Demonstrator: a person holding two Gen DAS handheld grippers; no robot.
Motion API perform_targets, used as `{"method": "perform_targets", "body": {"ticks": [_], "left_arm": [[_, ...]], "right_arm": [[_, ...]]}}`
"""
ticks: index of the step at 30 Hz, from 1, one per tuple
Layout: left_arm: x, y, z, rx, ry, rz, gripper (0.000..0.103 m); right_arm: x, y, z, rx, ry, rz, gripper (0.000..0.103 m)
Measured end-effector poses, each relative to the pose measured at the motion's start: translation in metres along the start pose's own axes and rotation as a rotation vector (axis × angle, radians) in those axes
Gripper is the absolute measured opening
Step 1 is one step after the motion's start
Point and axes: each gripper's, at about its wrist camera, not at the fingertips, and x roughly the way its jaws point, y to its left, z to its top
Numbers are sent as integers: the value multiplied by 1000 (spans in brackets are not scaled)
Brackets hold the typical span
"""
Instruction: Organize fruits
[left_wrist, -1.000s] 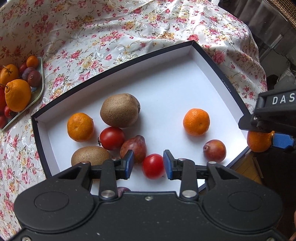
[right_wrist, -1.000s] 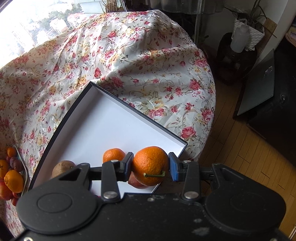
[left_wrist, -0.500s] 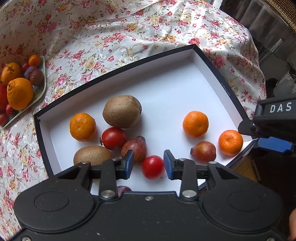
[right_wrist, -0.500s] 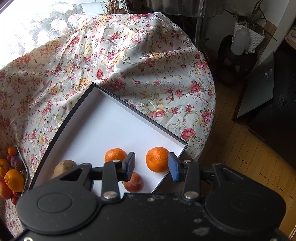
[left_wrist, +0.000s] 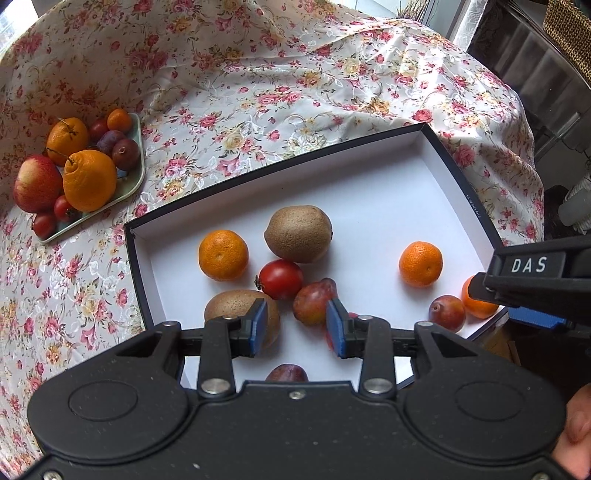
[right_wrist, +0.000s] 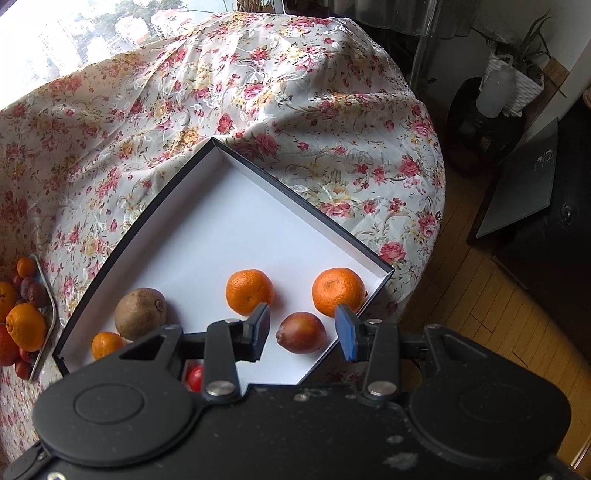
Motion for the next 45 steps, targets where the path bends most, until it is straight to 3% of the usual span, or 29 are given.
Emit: {"method": "perform_targets", "body": {"ticks": [7,18,28,45], "left_arm": [[-9,37,-26,-52,-13,74,46],[-25,67,-31,-104,-44,64,46],[-26,88,-45,-108,-21,52,46],[-32,108,-51,-111,-13,52,47]], "right_arm": [[-8,26,-16,-82,4,14,42],[-38,58,-58,-228,-65,24,41],[-47,72,-98,-299,-29,56,41],[-39,90,-100,-370,-29,-3,40]]}}
